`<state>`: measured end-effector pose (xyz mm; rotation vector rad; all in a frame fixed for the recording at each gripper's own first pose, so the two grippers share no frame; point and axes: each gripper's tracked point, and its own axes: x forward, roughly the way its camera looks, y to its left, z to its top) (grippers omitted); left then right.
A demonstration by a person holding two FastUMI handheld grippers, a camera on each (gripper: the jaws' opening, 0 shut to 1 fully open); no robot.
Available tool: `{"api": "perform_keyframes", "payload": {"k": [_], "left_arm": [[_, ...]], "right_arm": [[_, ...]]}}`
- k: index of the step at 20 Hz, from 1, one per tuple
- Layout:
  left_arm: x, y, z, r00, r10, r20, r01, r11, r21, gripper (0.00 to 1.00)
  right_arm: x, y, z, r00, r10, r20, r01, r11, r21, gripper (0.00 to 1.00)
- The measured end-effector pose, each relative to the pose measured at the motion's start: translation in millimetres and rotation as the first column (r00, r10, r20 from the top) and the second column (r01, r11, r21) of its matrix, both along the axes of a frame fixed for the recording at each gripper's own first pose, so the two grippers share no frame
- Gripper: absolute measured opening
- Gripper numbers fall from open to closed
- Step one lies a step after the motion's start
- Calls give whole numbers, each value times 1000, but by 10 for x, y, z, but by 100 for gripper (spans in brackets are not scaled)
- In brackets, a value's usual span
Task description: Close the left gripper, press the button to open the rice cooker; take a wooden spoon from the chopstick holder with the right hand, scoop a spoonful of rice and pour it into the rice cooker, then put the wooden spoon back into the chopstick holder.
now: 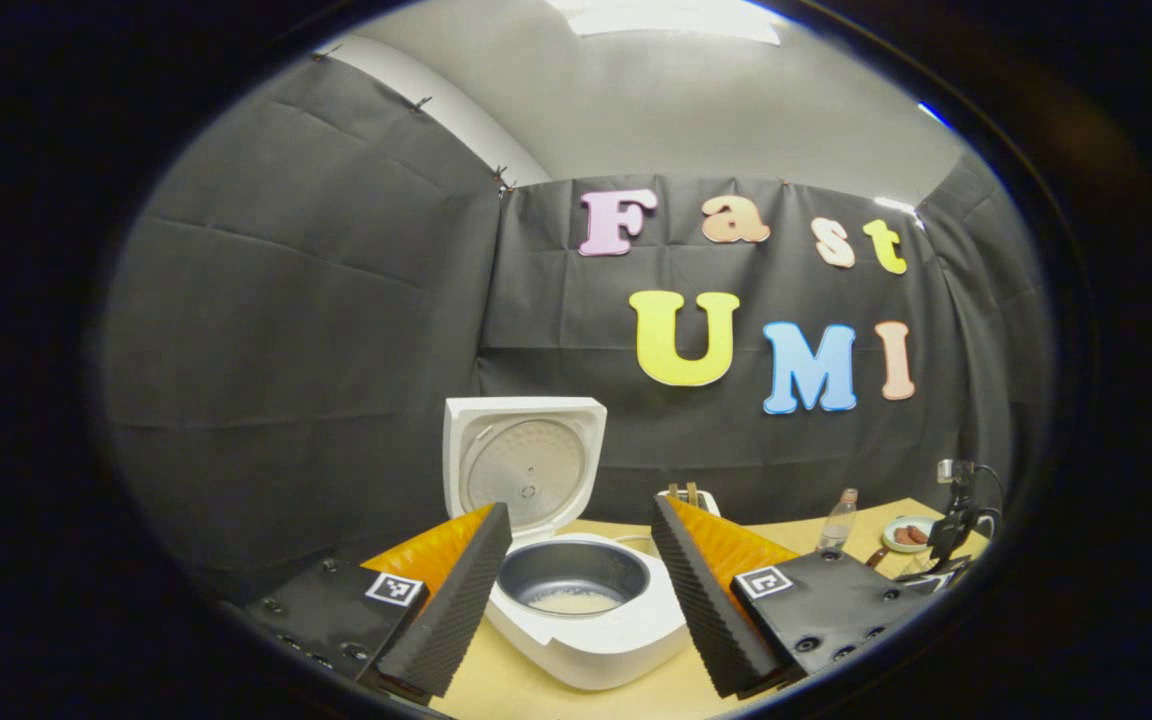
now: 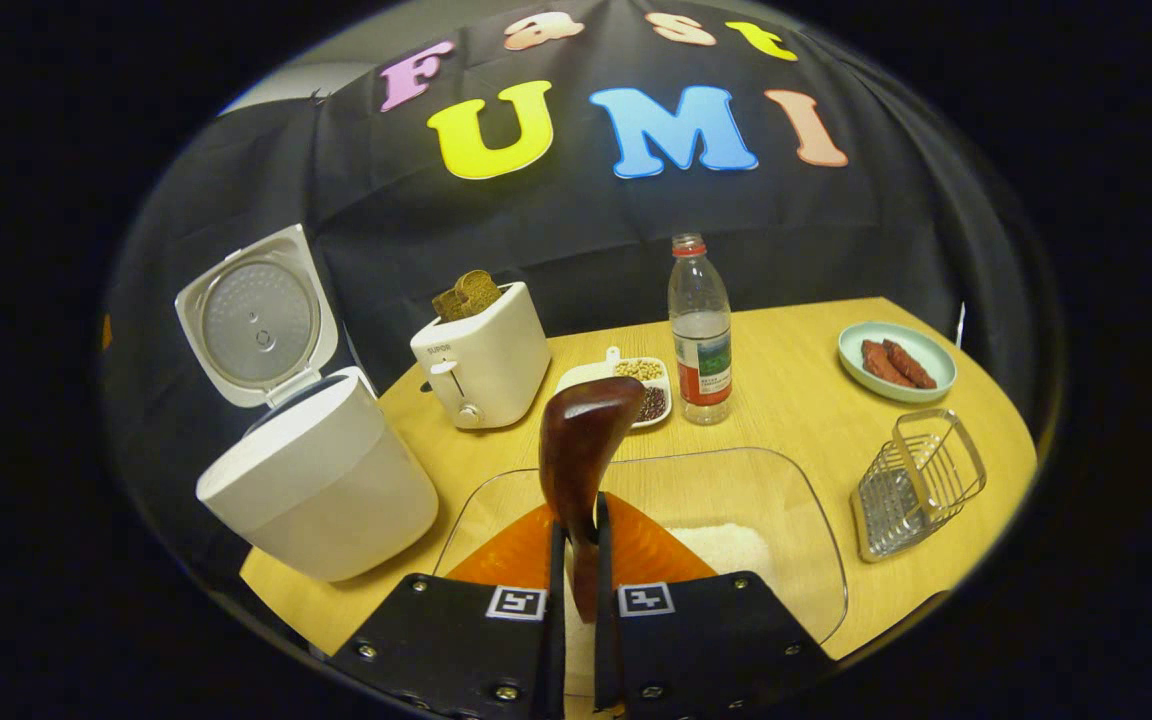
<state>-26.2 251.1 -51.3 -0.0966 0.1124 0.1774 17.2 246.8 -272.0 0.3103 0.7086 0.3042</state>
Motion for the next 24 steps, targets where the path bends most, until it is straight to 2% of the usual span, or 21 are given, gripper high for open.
{"api": "perform_keyframes", "payload": {"k": [4,8,12,16,24], "left_arm": [[-22,17,56,1000,11,9,-10,1000,-3,98],[-32,19,70,1000,18,11,-18,1000,12,97],[-32,-4,83,1000,19,15,-19,1000,11,96],[-66,-51,116,1000,16,26,-17,1000,6,96],[-173,102,98,998,50,28,-50,999,-4,96]], "right_arm": [[9,-184,-23,990,-80,-118,97,984,147,12],[56,-366,100,971,-141,-192,194,935,298,12],[117,-497,266,960,-169,-224,248,887,391,12],[183,-472,463,950,-166,-265,281,826,489,12],[272,-39,1024,954,-72,-292,253,719,648,12]]}}
